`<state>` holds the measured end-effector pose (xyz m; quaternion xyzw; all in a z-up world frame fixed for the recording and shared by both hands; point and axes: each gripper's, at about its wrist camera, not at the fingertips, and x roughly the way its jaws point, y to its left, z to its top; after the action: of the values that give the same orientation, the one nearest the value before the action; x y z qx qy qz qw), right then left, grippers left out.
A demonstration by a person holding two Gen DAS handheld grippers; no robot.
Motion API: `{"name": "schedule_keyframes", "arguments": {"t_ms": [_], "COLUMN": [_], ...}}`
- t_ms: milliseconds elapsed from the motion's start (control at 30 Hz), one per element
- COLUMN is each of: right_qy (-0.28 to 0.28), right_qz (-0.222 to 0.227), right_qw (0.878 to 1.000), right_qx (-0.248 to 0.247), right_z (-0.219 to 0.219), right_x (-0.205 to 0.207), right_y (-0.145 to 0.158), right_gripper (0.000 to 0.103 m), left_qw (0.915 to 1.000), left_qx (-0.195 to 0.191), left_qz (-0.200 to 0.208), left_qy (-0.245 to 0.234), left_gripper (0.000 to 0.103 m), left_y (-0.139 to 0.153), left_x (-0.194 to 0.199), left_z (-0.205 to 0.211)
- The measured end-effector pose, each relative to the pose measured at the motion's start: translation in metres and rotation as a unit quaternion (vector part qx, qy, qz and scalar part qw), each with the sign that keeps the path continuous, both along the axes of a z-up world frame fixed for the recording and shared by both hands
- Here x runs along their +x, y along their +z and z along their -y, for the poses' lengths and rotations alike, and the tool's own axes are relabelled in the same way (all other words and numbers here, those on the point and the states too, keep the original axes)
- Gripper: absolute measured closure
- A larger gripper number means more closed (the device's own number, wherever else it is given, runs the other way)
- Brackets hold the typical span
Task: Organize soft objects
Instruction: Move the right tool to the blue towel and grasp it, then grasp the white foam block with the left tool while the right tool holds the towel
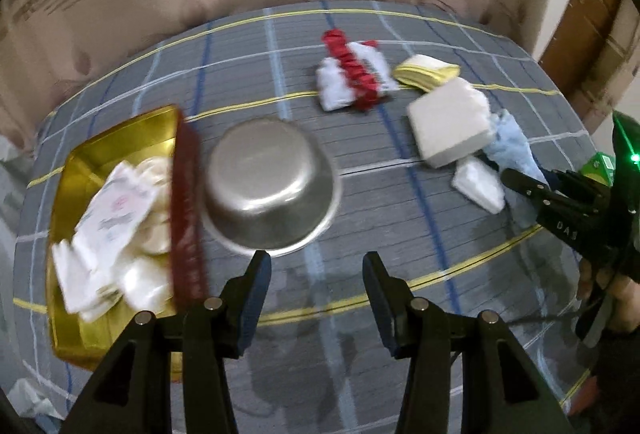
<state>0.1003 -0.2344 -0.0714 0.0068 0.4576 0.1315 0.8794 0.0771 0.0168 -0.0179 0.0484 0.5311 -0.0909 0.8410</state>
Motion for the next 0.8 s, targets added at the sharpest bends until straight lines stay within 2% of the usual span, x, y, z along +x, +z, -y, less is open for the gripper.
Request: {"name": "schedule_keyframes", "arguments": {"t_ms": [233,500,600,800], "right_qy": [-0.021,-0.053,-0.064,-0.083], "right_qz": [0.022,0.028,0.028,0.024], "right_qw": [1.000,0.998,0.997,0.995], "right_qx": [0.009,0.028,0.030,0.050], "right_z": [0.013,0.036,0.045,0.061], "right_x": [-0.008,-0.008,-0.007,-0.004], "right_y": [0.019,0.026,0.027,0.026], "right_gripper": [0.077,0.077,0.077,0.077], "left_qw": [0.9992,0.9970,0.9970,0.9974], "left_qx": [0.002,-0.015,-0.027,-0.040], "left_qz": [0.000,0.015,0.016,-0.015], "left_qy": [-0.041,-0.075,-0.070,-0.059], "left_gripper": [0.054,0.054,0.054,0.054], "left_y": [-0.002,0.015,0.019,0.012], "left_x": [0.013,0.033,0.046,0.075], "left_z": [0.044,0.096,0.109,0.137]}}
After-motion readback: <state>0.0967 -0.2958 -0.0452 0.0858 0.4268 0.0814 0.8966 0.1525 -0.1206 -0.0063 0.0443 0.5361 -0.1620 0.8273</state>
